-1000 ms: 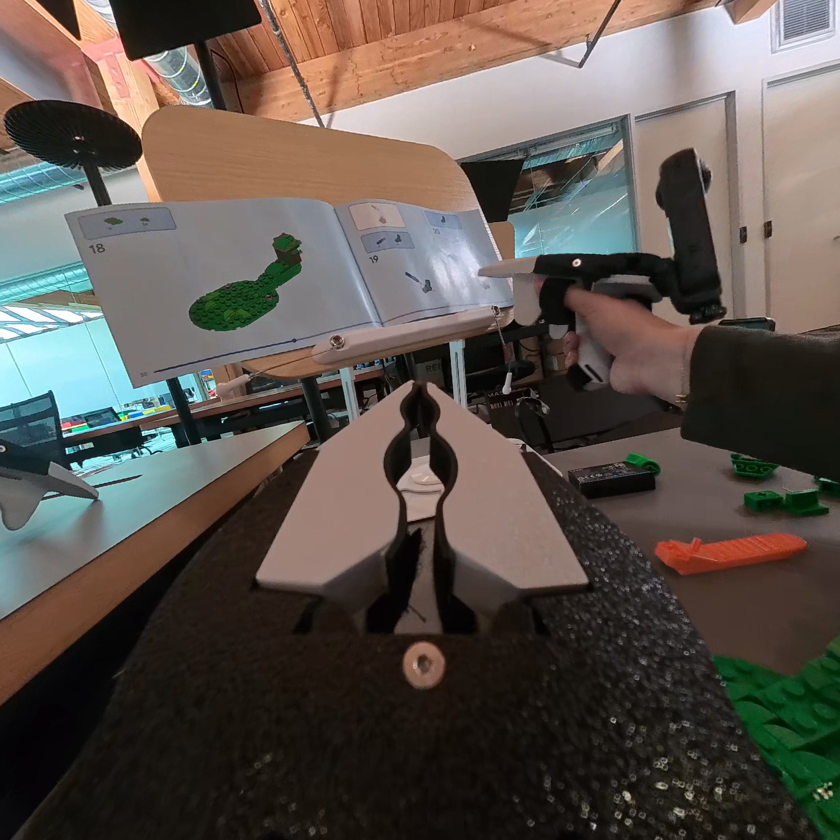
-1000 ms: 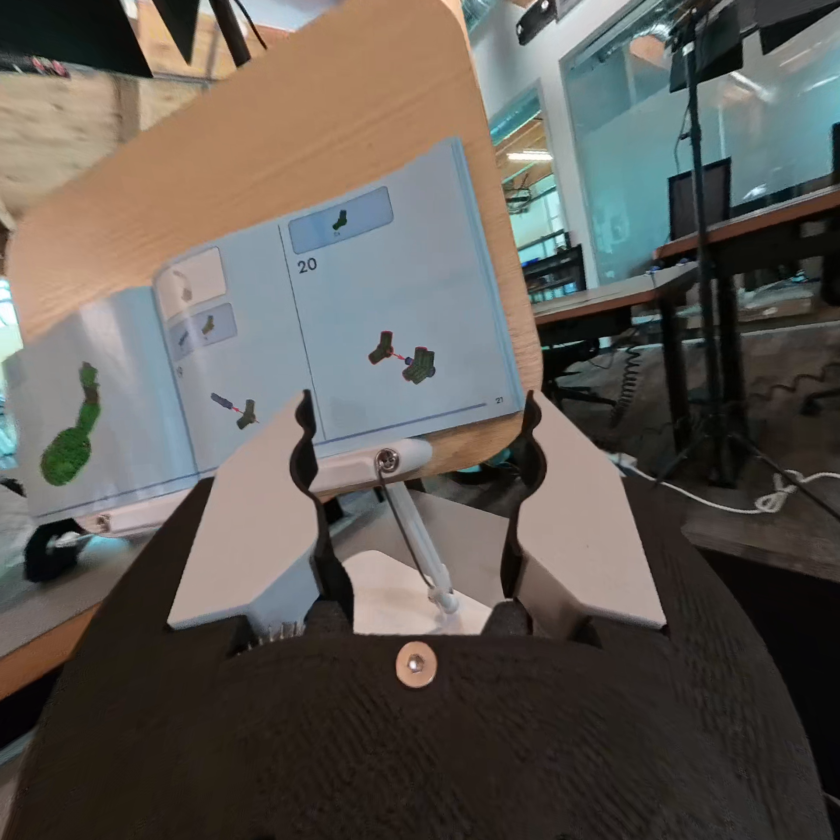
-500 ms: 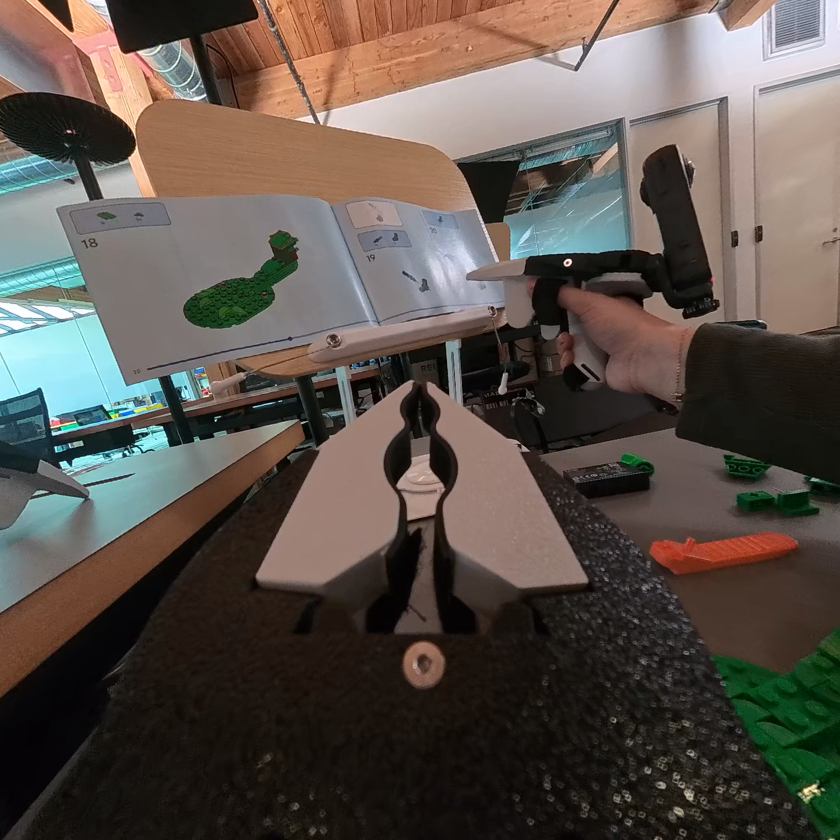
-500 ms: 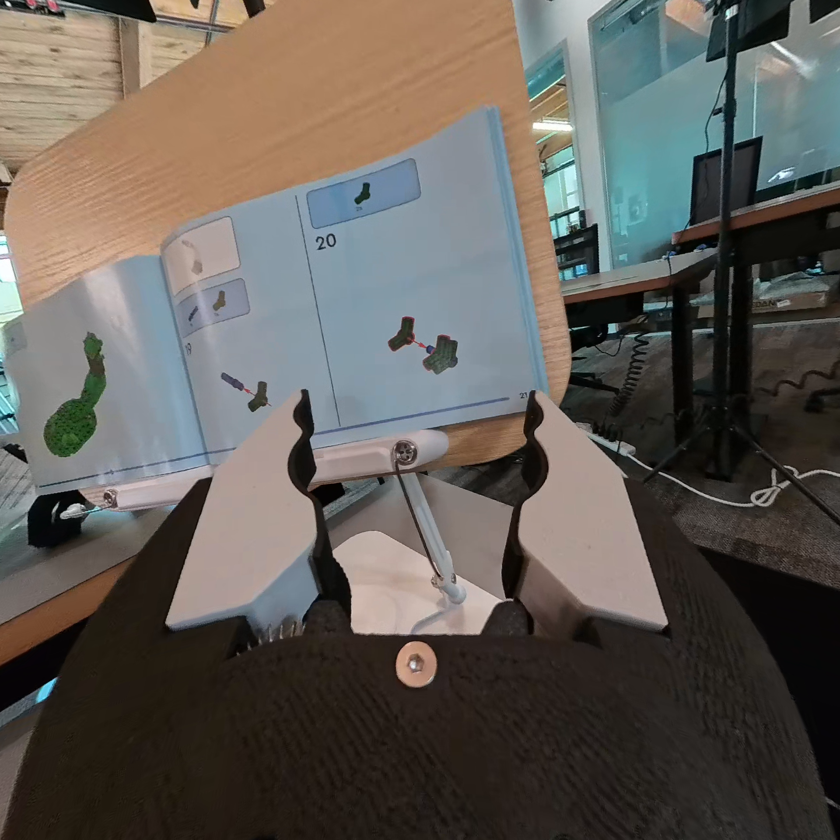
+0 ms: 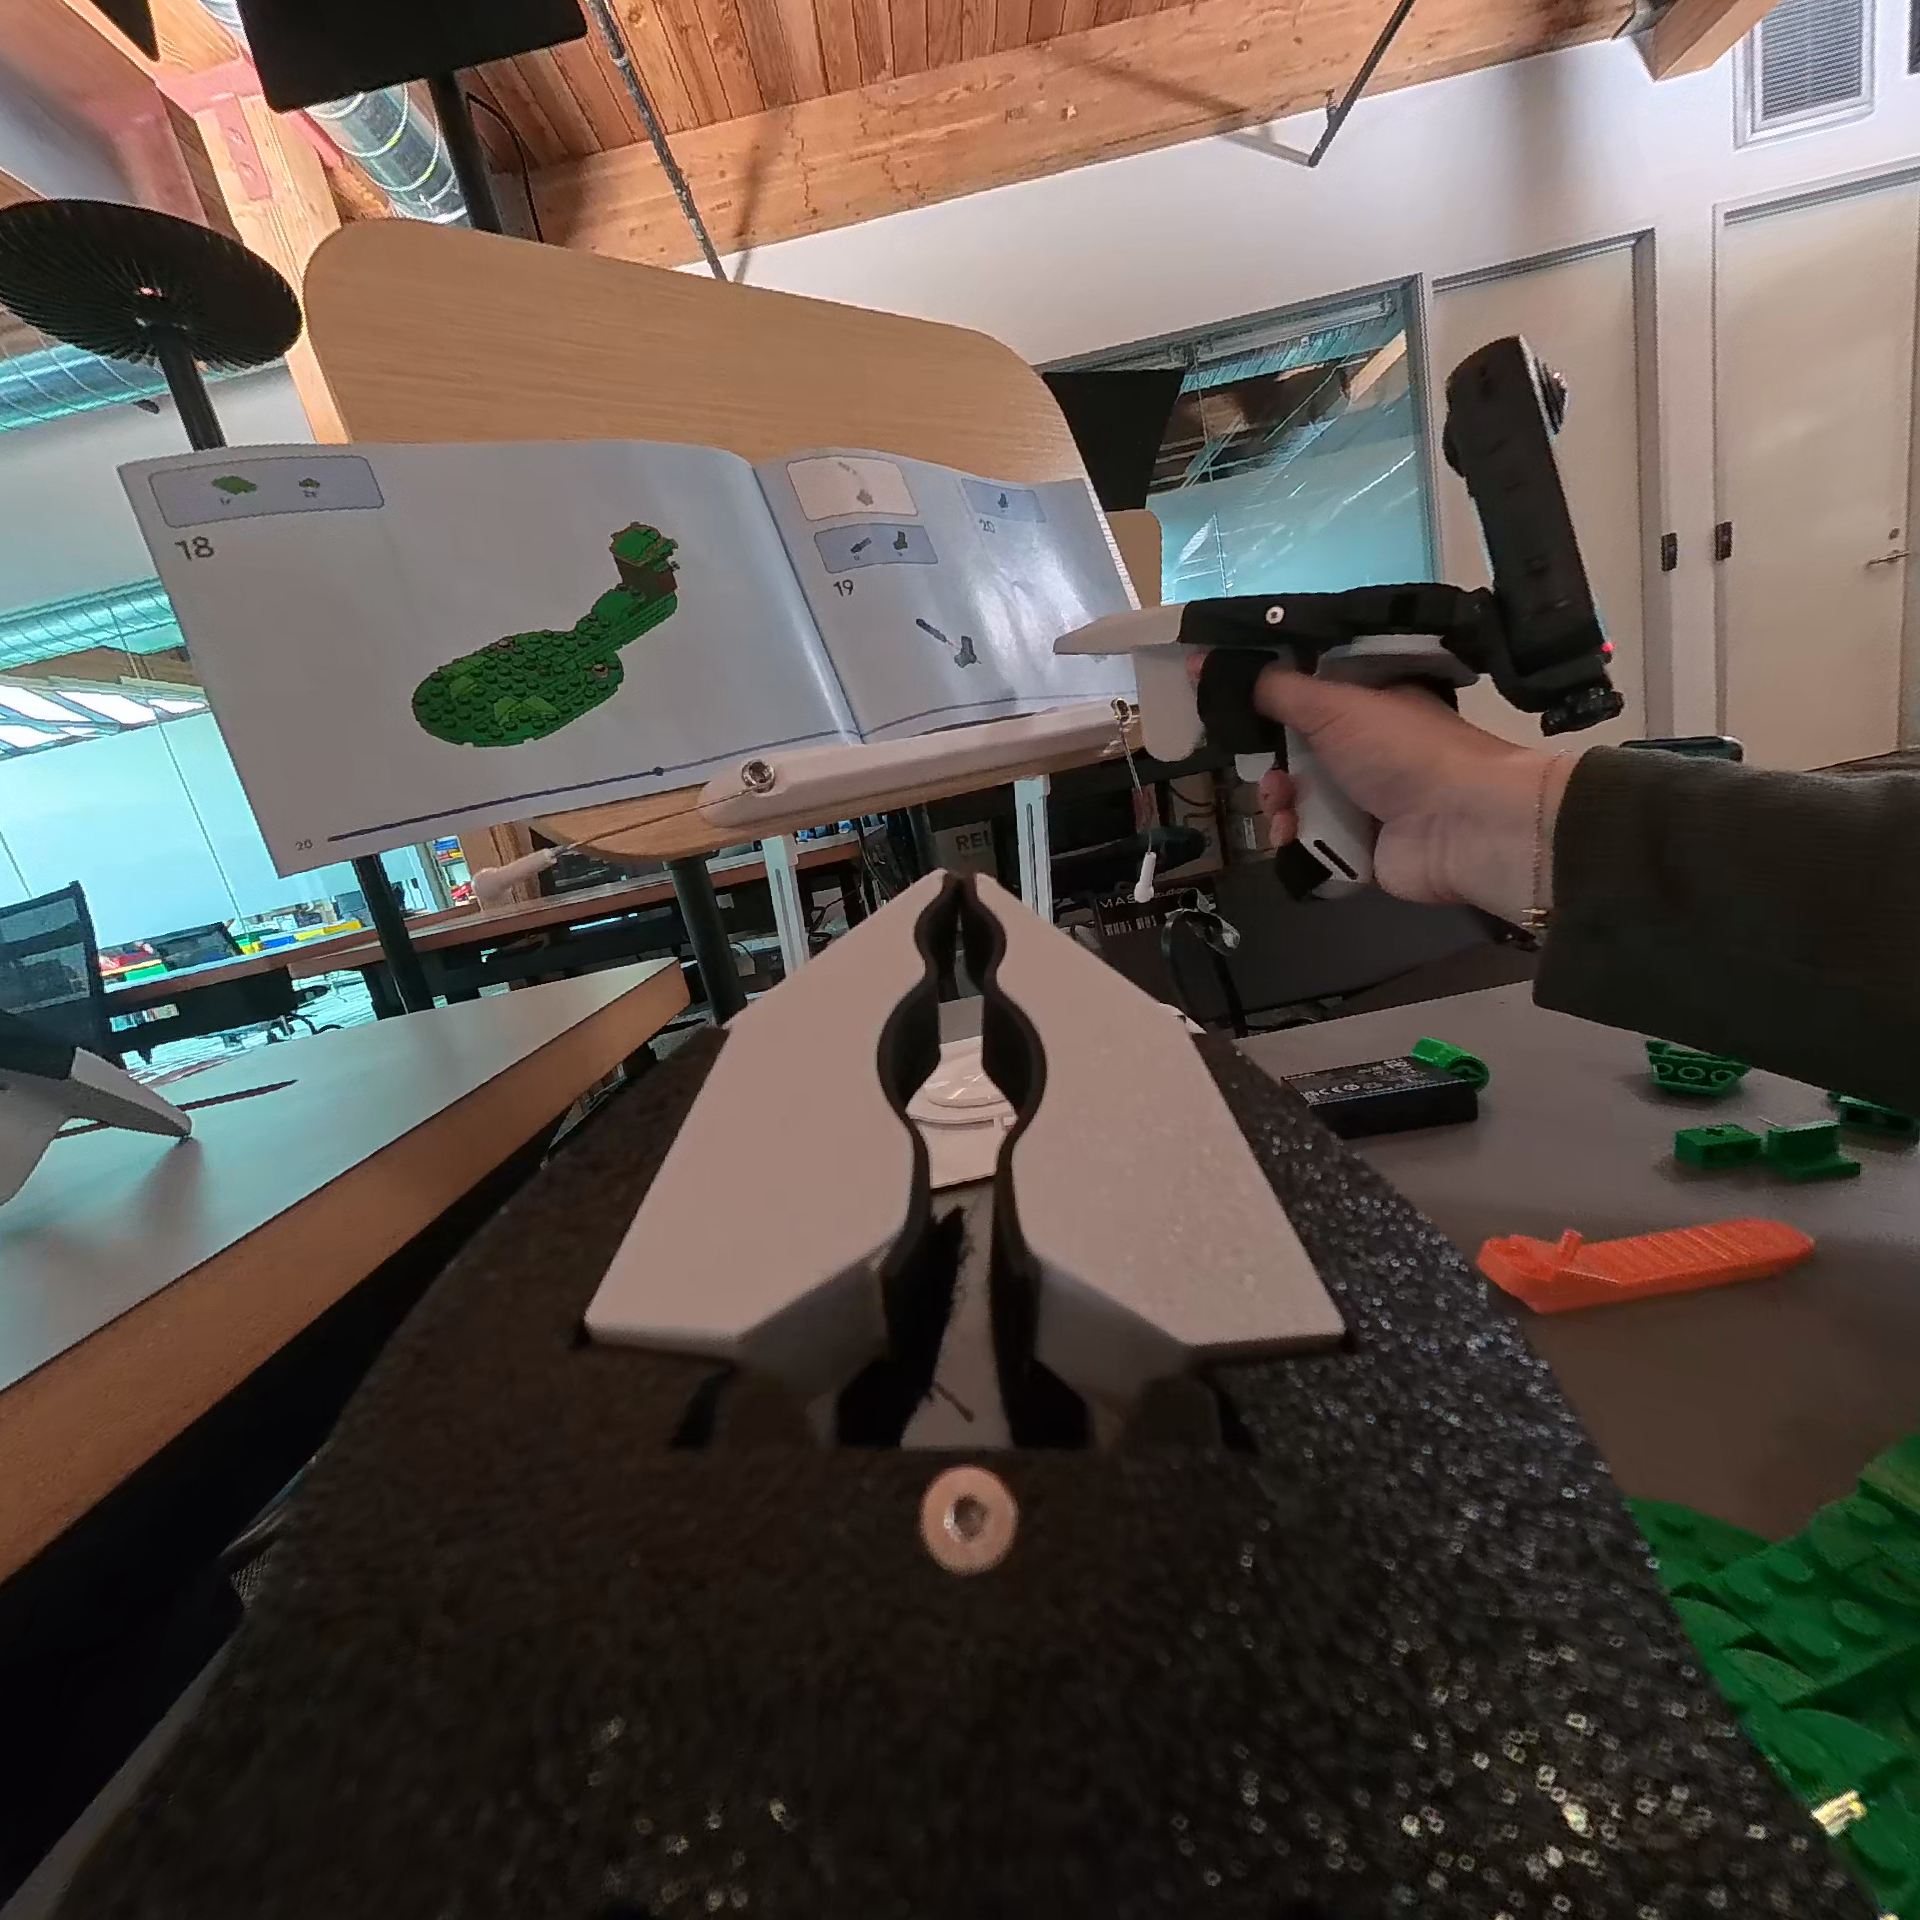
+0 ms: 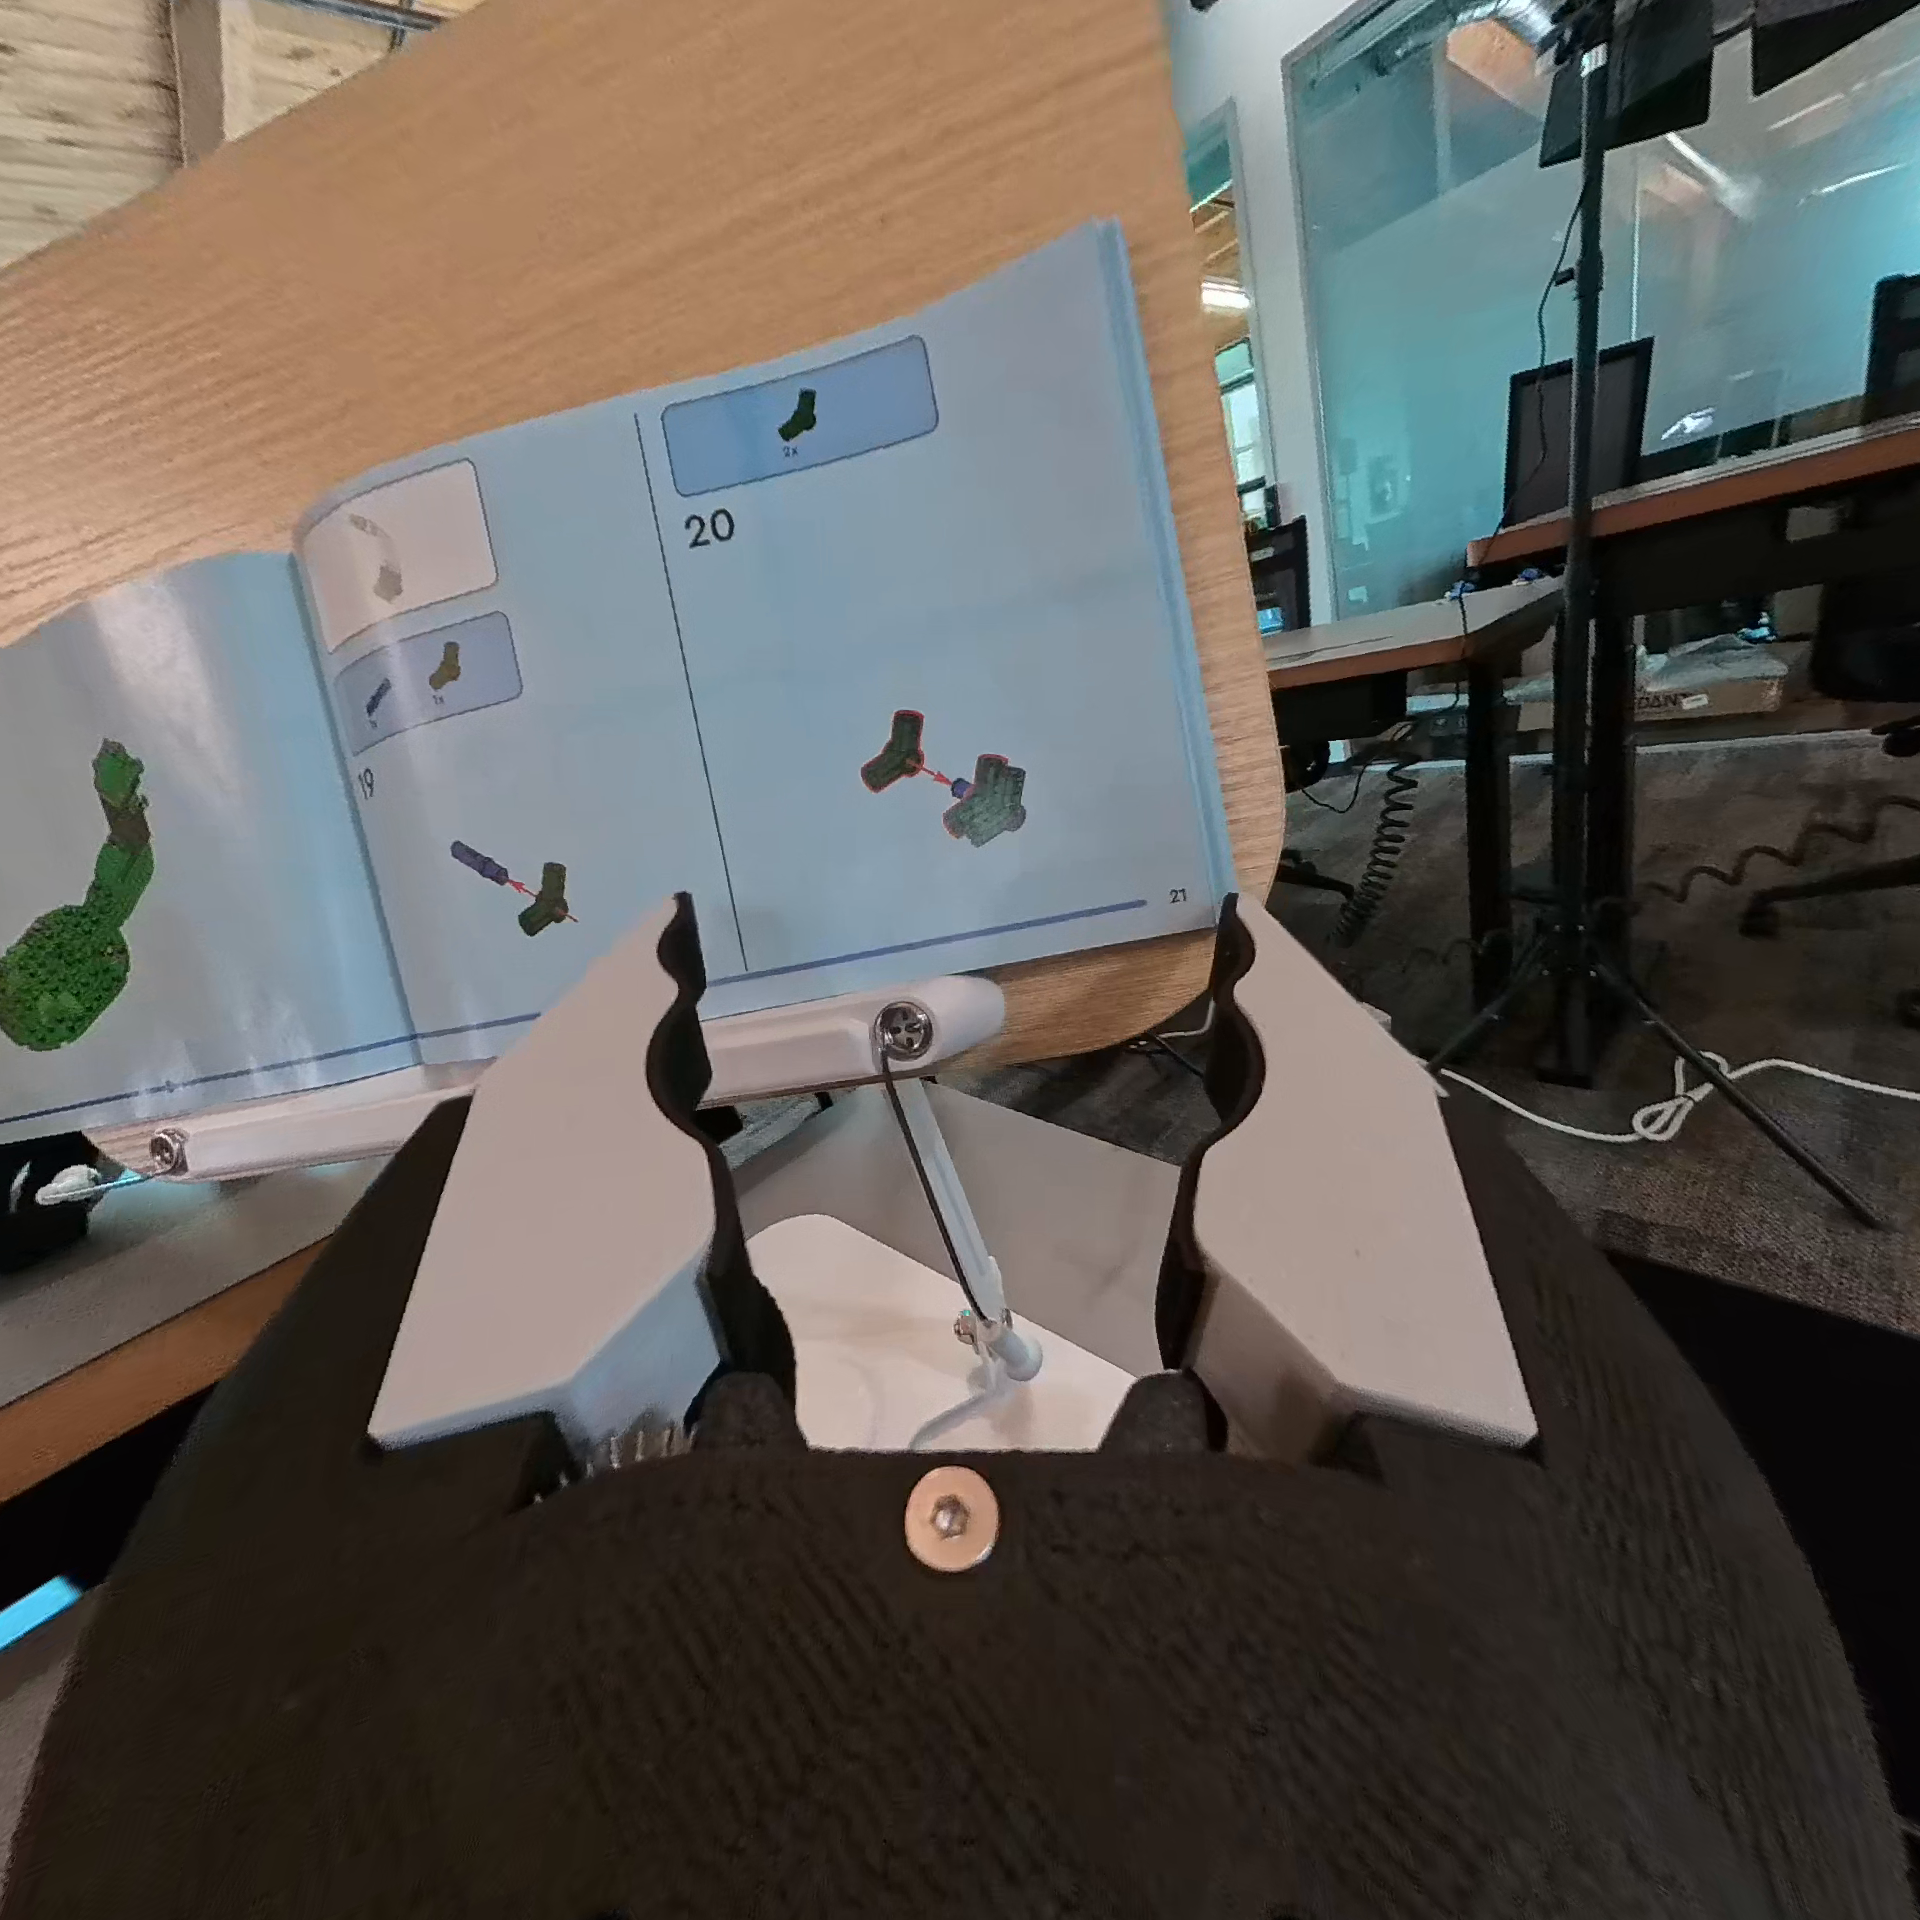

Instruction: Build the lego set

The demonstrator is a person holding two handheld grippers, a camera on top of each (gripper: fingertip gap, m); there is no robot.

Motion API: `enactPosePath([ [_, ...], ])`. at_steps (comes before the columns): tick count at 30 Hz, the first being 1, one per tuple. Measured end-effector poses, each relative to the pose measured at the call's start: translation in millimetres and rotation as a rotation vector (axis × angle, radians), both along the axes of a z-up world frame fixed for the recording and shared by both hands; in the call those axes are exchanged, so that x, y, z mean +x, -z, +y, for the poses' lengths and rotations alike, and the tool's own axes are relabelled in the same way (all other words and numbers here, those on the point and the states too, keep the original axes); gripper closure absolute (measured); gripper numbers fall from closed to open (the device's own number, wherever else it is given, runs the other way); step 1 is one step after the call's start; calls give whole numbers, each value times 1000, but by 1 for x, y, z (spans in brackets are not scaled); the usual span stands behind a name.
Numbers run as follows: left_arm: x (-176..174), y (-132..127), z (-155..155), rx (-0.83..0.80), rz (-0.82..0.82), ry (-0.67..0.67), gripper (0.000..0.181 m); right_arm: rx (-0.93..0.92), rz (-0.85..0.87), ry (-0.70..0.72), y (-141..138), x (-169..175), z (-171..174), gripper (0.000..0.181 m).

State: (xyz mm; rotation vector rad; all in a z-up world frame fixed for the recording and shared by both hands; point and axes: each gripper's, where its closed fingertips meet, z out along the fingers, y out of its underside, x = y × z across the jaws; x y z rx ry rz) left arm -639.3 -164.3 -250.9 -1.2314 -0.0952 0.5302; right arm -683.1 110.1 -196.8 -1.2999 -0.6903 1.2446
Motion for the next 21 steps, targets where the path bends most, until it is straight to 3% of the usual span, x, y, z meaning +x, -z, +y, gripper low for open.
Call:
enactPosePath([
  [11, 0, 0, 0, 1, -4, 4, 181, -15, 9, -17, 0, -1, -2, 81],
  [17, 0, 0, 0, 1, -6, 5, 181, -22, 36, -16, -3, 5, -1, 93],
  [21, 0, 0, 0, 1, -6, 6, 181, -3, 48, 0, -6, 12, 0, 117],
])
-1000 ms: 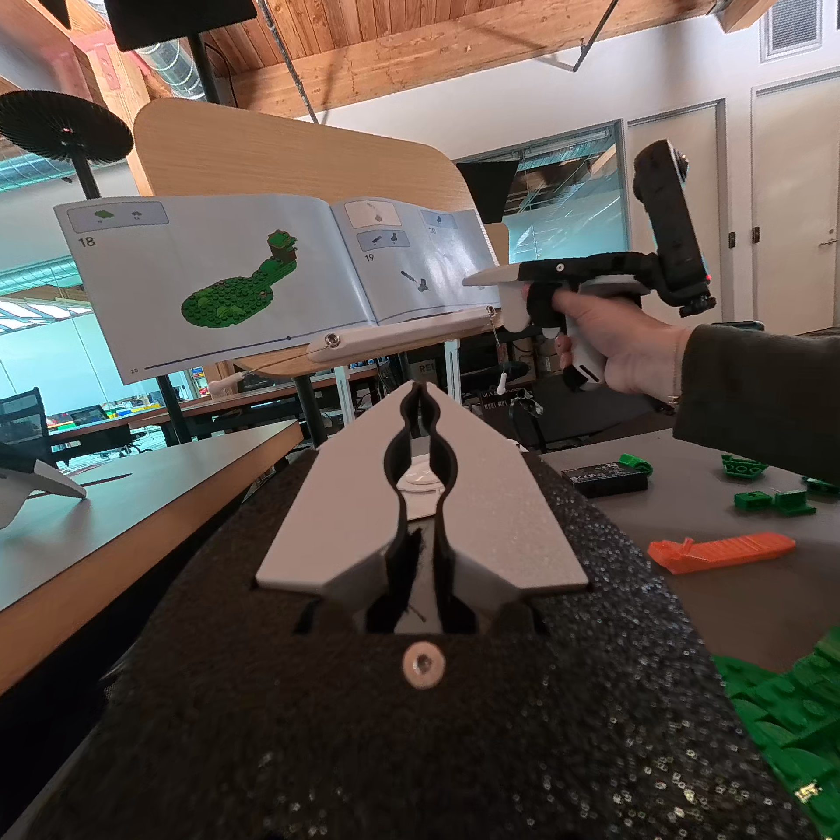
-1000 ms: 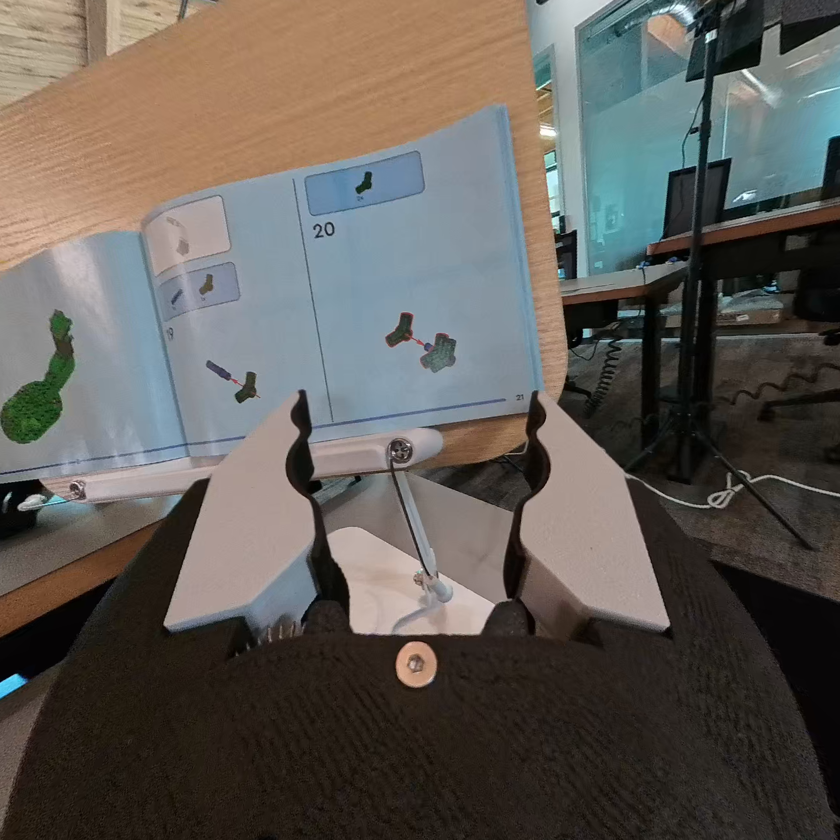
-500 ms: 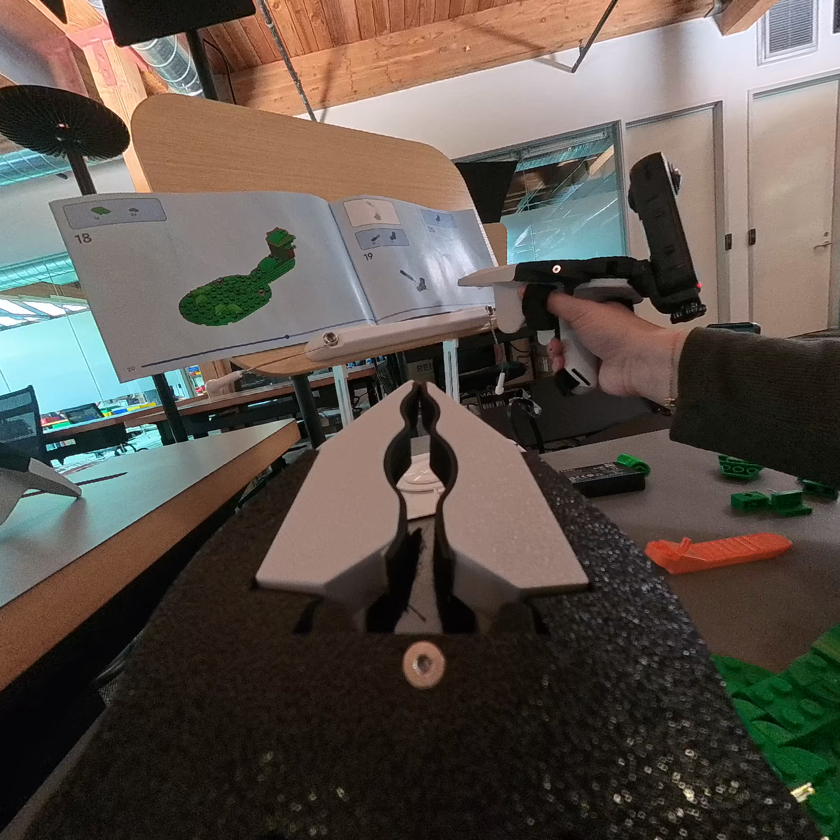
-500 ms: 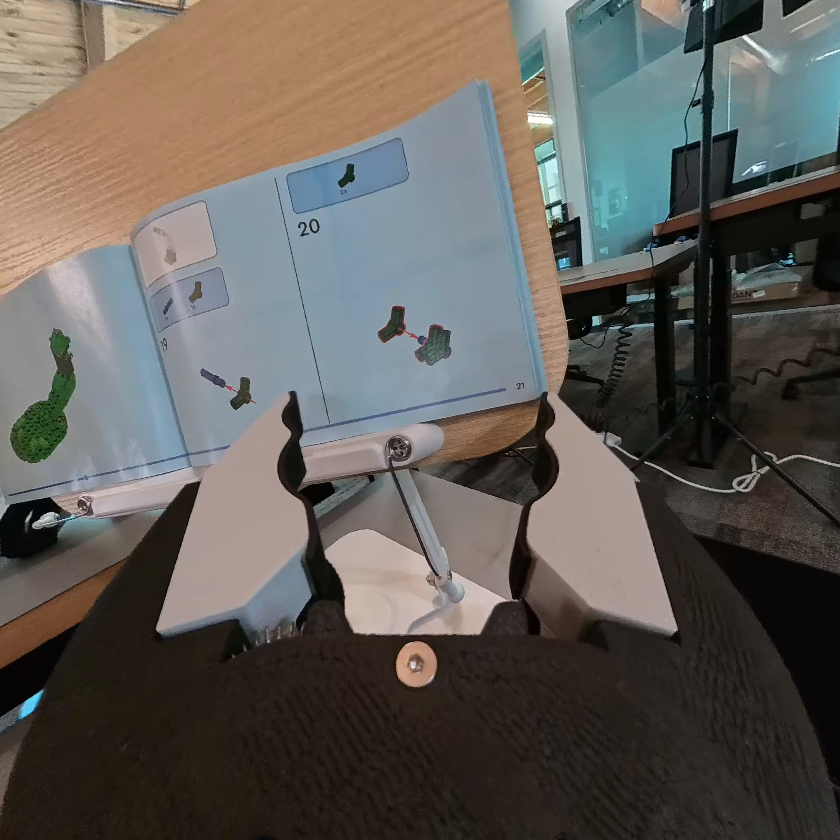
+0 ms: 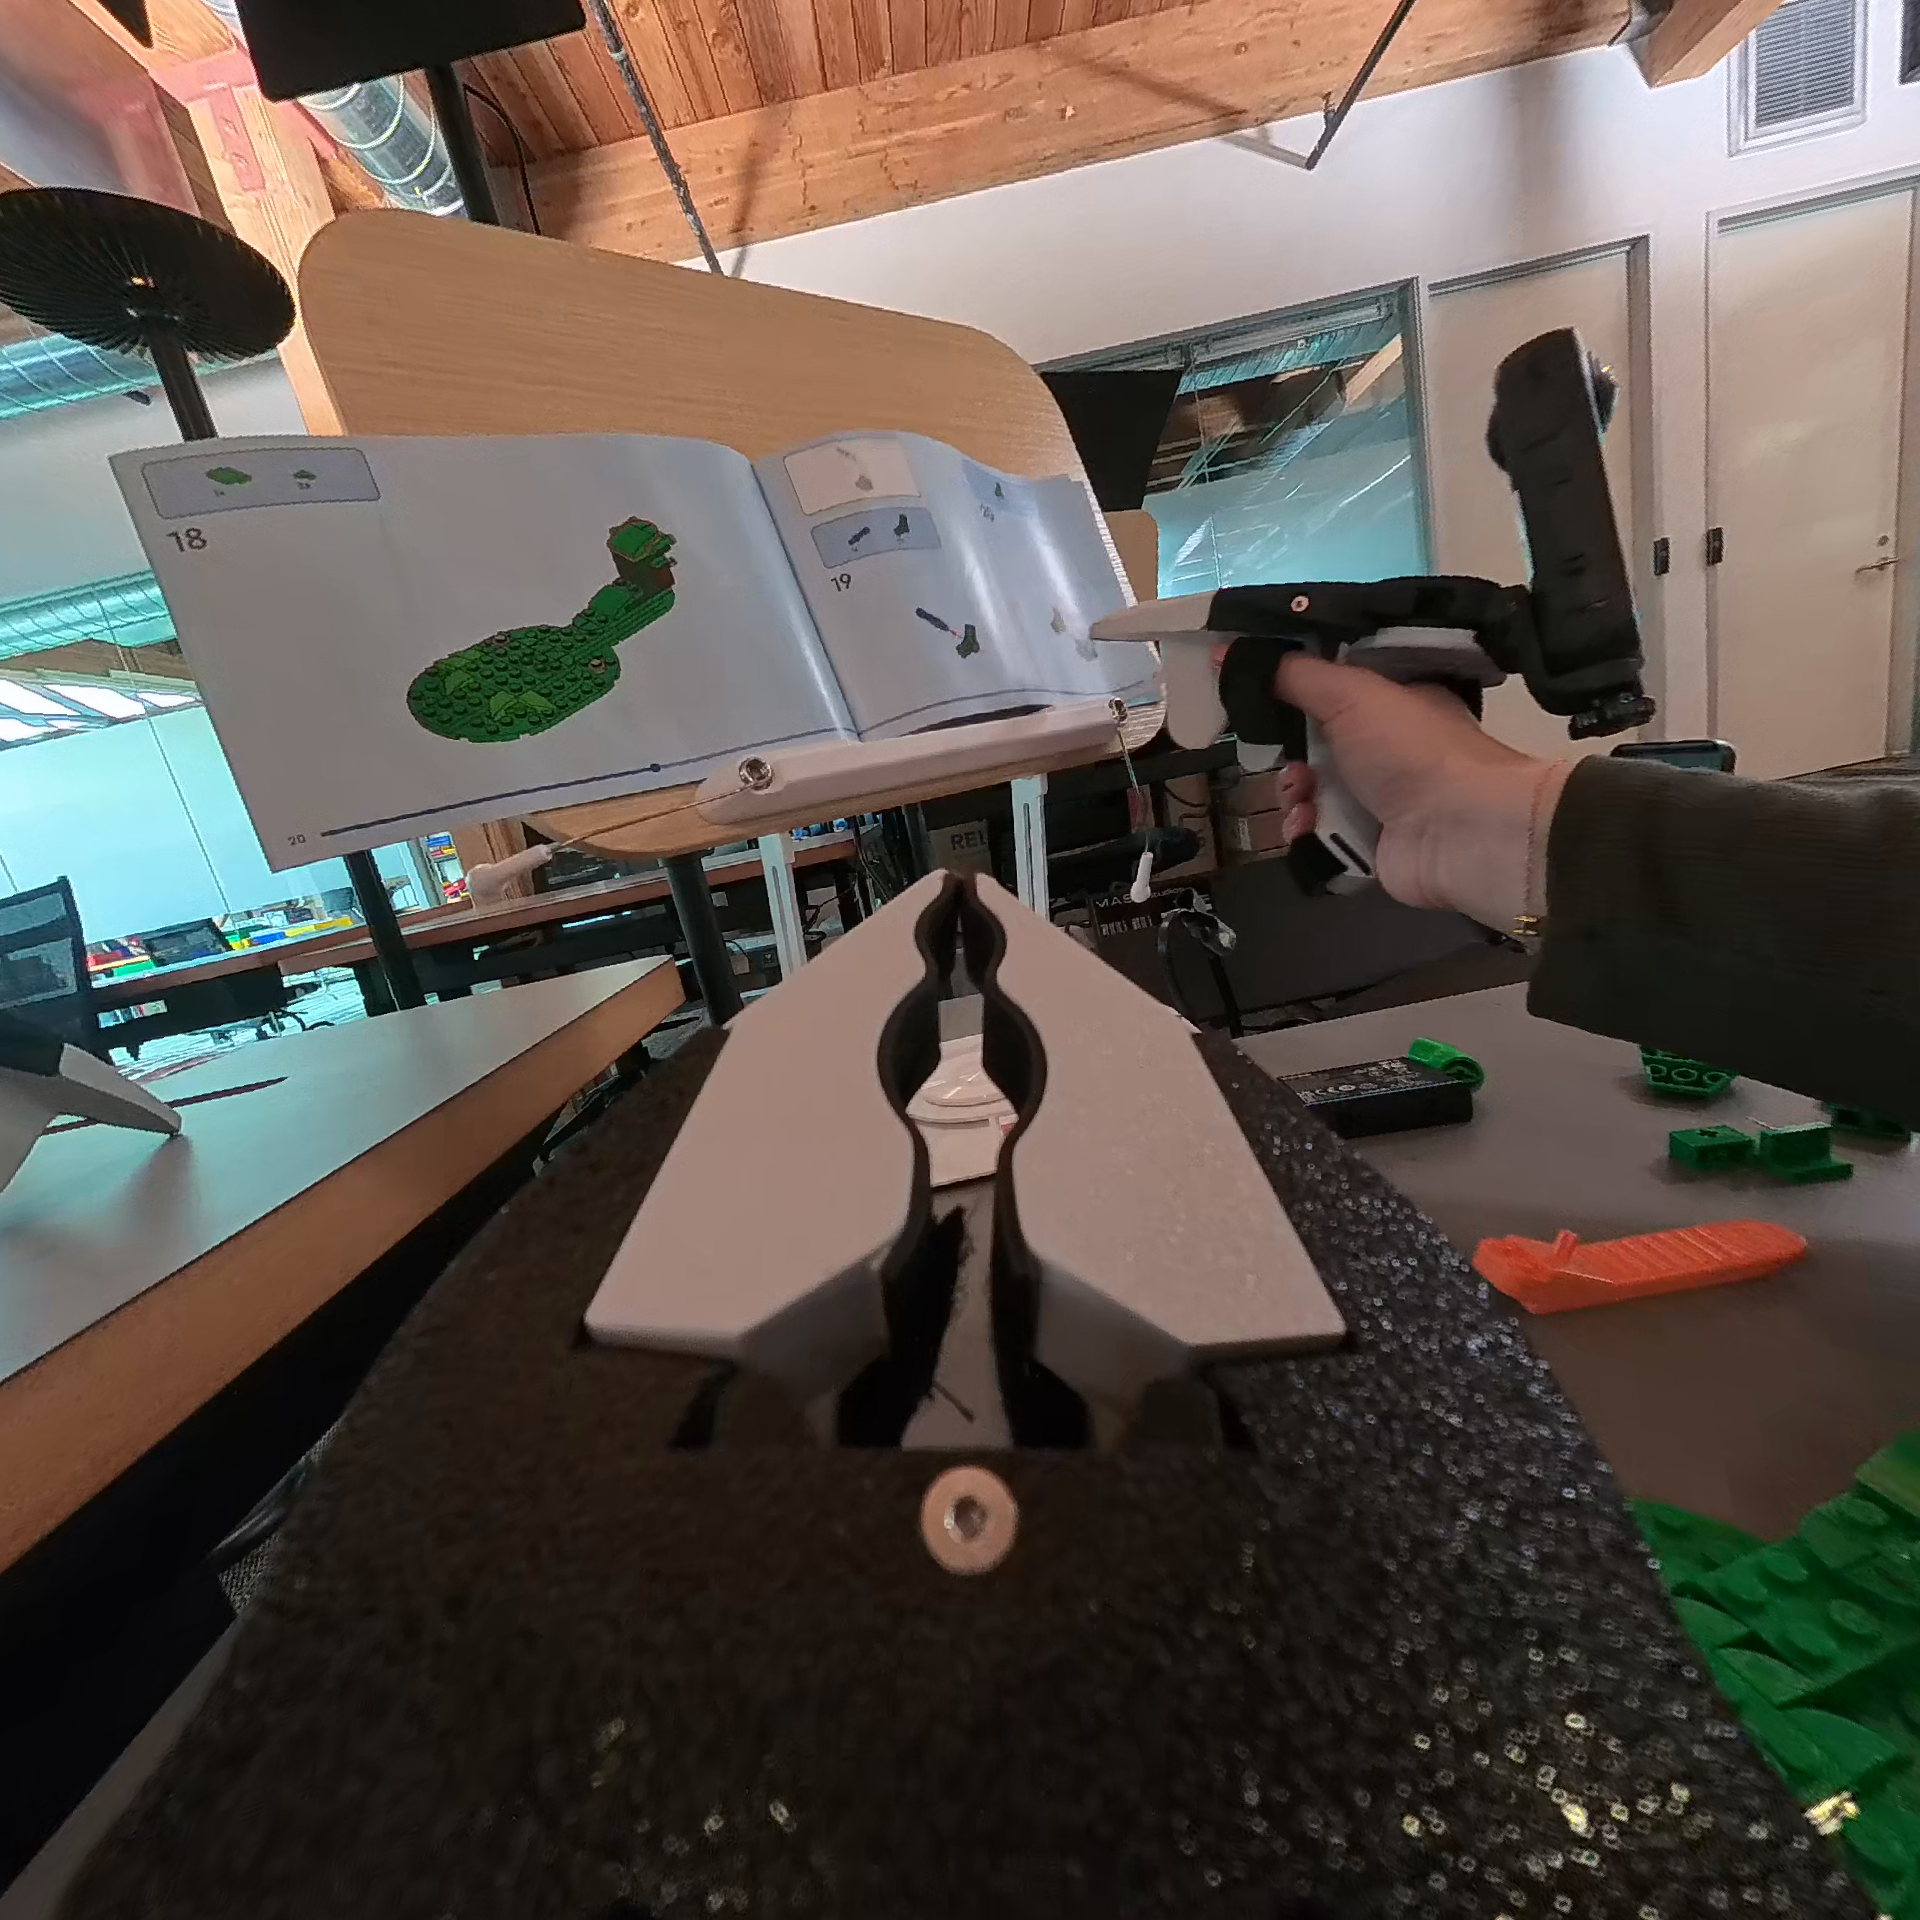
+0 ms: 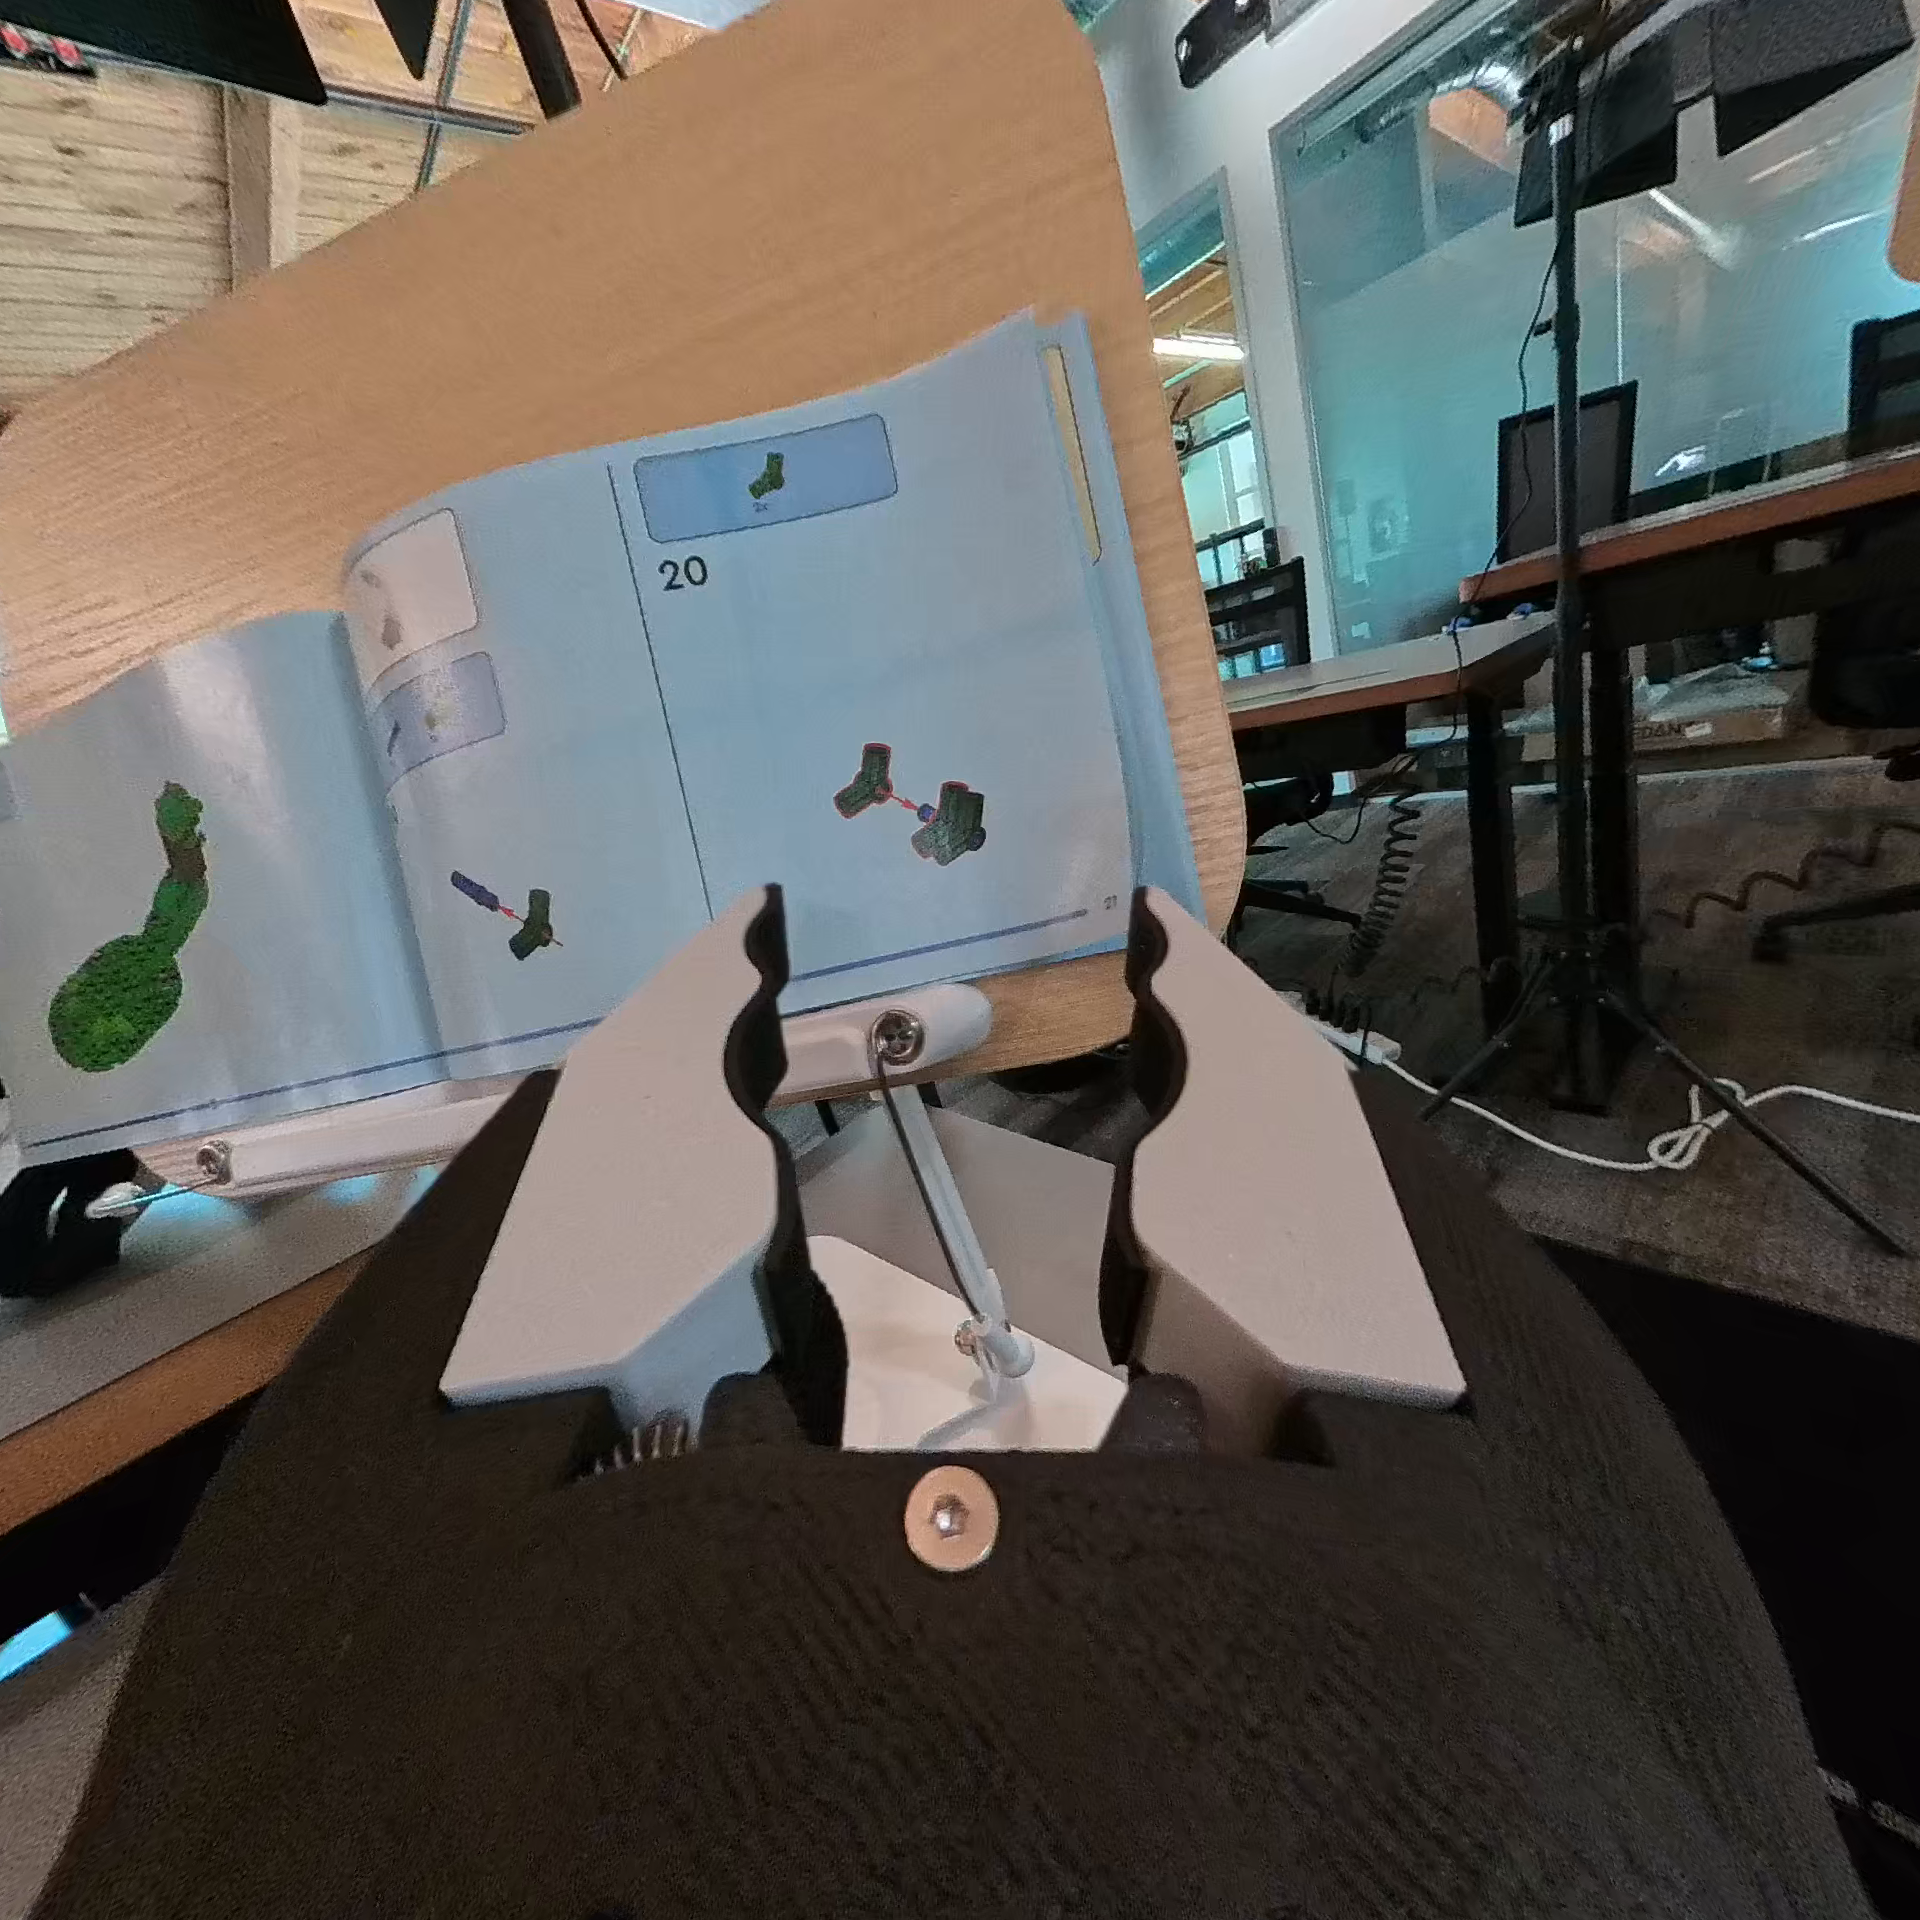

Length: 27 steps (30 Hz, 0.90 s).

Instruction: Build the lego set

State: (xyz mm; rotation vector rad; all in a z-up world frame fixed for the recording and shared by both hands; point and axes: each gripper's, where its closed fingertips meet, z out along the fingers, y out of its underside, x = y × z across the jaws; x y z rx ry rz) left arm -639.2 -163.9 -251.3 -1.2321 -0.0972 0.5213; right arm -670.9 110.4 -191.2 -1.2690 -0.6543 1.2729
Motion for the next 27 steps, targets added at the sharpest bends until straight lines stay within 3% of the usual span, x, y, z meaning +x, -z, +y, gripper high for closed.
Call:
enactPosePath([
  [14, 0, 0, 0, -1, -1, 2, 181, 43, -40, 52, 2, 6, 3, 148],
  [27, 0, 0, 0, 0, -5, 5, 181, 45, -85, 100, 8, 8, 8, 156],
])
